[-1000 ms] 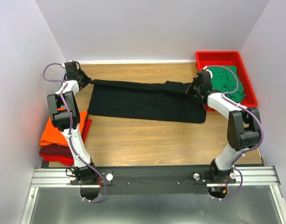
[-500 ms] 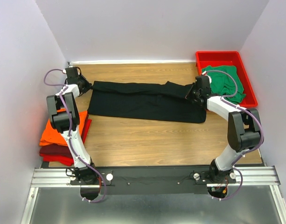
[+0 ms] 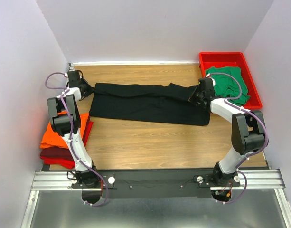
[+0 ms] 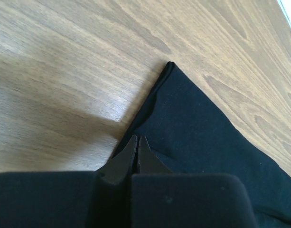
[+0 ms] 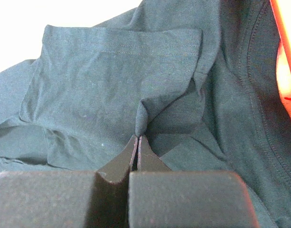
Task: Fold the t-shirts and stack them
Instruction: Fold the tshirt
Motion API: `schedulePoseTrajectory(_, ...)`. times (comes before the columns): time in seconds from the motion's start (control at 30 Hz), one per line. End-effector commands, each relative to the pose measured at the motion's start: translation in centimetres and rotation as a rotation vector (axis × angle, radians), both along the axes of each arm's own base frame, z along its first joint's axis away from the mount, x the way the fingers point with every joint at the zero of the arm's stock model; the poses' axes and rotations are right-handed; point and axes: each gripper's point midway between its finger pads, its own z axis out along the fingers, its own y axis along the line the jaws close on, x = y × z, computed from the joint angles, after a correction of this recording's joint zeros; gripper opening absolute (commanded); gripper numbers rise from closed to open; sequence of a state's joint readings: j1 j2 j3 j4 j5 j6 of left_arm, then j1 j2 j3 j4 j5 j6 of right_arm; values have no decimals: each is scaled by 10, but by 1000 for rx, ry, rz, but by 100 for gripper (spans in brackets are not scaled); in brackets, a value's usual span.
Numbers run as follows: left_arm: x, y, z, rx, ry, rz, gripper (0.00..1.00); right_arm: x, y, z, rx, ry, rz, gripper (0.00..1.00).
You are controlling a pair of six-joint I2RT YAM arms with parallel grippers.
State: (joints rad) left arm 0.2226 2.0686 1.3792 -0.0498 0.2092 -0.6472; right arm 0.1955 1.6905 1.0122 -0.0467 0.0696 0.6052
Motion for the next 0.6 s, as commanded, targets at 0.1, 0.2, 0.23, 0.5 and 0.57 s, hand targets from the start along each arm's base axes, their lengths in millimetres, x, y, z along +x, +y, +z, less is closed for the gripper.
schedulePoseTrajectory(0.1, -2, 13, 31, 73, -45, 14, 0, 8, -6, 13, -19, -22, -48, 0)
schedulePoseTrajectory(0.2, -4, 13, 34, 75, -45, 10, 0, 8, -8, 20, -24, -31, -56, 0)
schedulePoseTrajectory(0.23, -4, 12, 33, 74, -44, 7, 0, 7, -10, 21, -28, -32, -62, 1)
schedulePoseTrajectory(0.5, -13, 11, 28, 67, -24, 23, 0, -5, -13, 10, -30, 1, -73, 0)
schedulePoseTrajectory(0.57, -15, 10, 25, 64, -14, 19, 0, -8, -14, 6, -31, 11, -77, 0)
